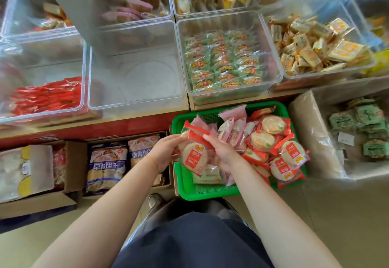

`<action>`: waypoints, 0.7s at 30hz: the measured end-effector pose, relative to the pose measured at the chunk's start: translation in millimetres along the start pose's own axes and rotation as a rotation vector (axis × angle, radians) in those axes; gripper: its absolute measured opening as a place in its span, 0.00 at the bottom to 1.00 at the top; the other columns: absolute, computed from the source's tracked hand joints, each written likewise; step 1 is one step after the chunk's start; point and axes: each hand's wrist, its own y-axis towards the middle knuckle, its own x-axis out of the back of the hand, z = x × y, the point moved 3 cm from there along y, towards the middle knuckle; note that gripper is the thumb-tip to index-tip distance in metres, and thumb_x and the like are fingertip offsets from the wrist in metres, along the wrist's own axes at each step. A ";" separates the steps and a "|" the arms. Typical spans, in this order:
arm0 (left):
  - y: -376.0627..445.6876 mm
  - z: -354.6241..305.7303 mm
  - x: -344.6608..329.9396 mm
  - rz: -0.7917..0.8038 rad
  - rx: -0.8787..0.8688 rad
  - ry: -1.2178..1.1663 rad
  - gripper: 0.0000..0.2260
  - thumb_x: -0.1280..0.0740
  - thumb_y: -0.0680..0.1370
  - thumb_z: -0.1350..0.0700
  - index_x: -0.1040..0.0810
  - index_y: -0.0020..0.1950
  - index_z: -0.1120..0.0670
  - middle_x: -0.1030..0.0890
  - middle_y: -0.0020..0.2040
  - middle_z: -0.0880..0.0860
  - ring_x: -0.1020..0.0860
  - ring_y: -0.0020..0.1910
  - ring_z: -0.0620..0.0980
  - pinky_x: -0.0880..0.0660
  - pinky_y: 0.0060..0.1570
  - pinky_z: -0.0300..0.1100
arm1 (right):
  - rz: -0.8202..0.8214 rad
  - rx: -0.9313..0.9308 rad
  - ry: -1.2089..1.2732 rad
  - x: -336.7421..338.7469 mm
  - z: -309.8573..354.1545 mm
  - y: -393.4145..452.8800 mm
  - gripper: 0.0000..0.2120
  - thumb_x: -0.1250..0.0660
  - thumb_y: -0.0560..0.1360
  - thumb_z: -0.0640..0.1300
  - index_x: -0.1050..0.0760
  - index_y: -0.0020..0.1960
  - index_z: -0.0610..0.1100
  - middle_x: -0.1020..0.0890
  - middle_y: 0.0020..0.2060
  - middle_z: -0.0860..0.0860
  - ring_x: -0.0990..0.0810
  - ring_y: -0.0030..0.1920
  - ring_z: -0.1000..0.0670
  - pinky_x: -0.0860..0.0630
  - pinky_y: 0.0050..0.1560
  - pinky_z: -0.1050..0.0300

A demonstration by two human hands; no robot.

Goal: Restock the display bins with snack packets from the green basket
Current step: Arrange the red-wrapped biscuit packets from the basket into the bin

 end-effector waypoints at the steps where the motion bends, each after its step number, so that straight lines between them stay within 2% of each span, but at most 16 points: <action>1: 0.0 -0.3 5.6 -0.046 0.000 -0.032 0.13 0.35 0.80 0.54 0.20 0.62 0.57 0.17 0.49 0.55 0.21 0.41 0.49 0.26 0.38 0.42 | 0.010 0.012 0.003 -1.3 -0.4 1.1 0.16 0.34 0.79 0.53 0.22 0.59 0.41 0.17 0.48 0.45 0.20 0.49 0.44 0.23 0.57 0.43; 3: 0.1 1.8 18.4 -0.122 0.014 -0.087 0.14 0.34 0.80 0.54 0.21 0.63 0.59 0.16 0.50 0.56 0.19 0.43 0.50 0.24 0.36 0.41 | 0.040 0.010 -0.021 -4.7 -0.6 1.1 0.21 0.30 0.77 0.51 0.25 0.63 0.38 0.17 0.52 0.44 0.19 0.51 0.44 0.22 0.57 0.46; 7: -10.7 3.0 45.9 -0.163 0.016 -0.164 0.10 0.35 0.80 0.57 0.23 0.61 0.57 0.16 0.53 0.58 0.17 0.49 0.53 0.21 0.43 0.46 | 0.061 -0.029 -0.019 -15.6 -2.0 2.6 0.16 0.28 0.75 0.42 0.23 0.60 0.38 0.16 0.55 0.40 0.17 0.53 0.43 0.21 0.58 0.46; 10: -25.0 1.2 65.9 -0.073 0.009 -0.193 0.12 0.34 0.79 0.60 0.25 0.63 0.56 0.16 0.54 0.58 0.16 0.50 0.55 0.19 0.44 0.46 | 0.013 -0.039 0.104 -30.5 -3.2 7.3 0.19 0.27 0.72 0.49 0.21 0.58 0.39 0.15 0.50 0.42 0.16 0.49 0.44 0.23 0.60 0.41; 12: -32.0 0.4 82.0 -0.017 0.002 -0.180 0.15 0.32 0.78 0.62 0.26 0.65 0.55 0.17 0.56 0.59 0.16 0.51 0.56 0.19 0.44 0.46 | -0.024 -0.024 0.198 -45.8 -2.0 11.1 0.20 0.27 0.71 0.54 0.20 0.58 0.41 0.16 0.51 0.43 0.16 0.49 0.45 0.24 0.60 0.42; 14: -35.0 0.3 102.7 0.043 -0.015 -0.194 0.20 0.30 0.76 0.62 0.28 0.67 0.55 0.19 0.59 0.60 0.17 0.53 0.58 0.19 0.46 0.49 | -0.022 0.004 0.262 -67.6 -2.1 15.2 0.19 0.28 0.73 0.54 0.20 0.58 0.42 0.15 0.51 0.43 0.16 0.50 0.45 0.23 0.60 0.43; 16: -38.9 -0.2 127.4 0.081 -0.020 -0.242 0.23 0.28 0.74 0.63 0.29 0.68 0.55 0.20 0.61 0.62 0.18 0.56 0.61 0.19 0.51 0.54 | -0.014 0.040 0.263 -97.7 -1.0 17.6 0.16 0.28 0.72 0.50 0.22 0.55 0.42 0.14 0.47 0.44 0.15 0.46 0.47 0.21 0.57 0.45; 19: -48.4 -6.0 172.6 0.083 -0.049 -0.250 0.20 0.28 0.75 0.59 0.27 0.66 0.56 0.18 0.58 0.61 0.17 0.53 0.58 0.18 0.50 0.56 | 0.090 0.074 0.201 -157.7 -1.1 24.4 0.21 0.25 0.66 0.47 0.23 0.56 0.41 0.14 0.44 0.44 0.14 0.45 0.47 0.17 0.45 0.50; 21: -55.7 -13.9 211.5 0.058 -0.100 -0.269 0.18 0.28 0.76 0.56 0.25 0.65 0.57 0.17 0.57 0.60 0.17 0.50 0.56 0.18 0.47 0.55 | 0.144 0.072 0.152 -206.1 -2.2 33.1 0.16 0.28 0.71 0.45 0.22 0.57 0.40 0.15 0.46 0.42 0.15 0.45 0.45 0.17 0.46 0.47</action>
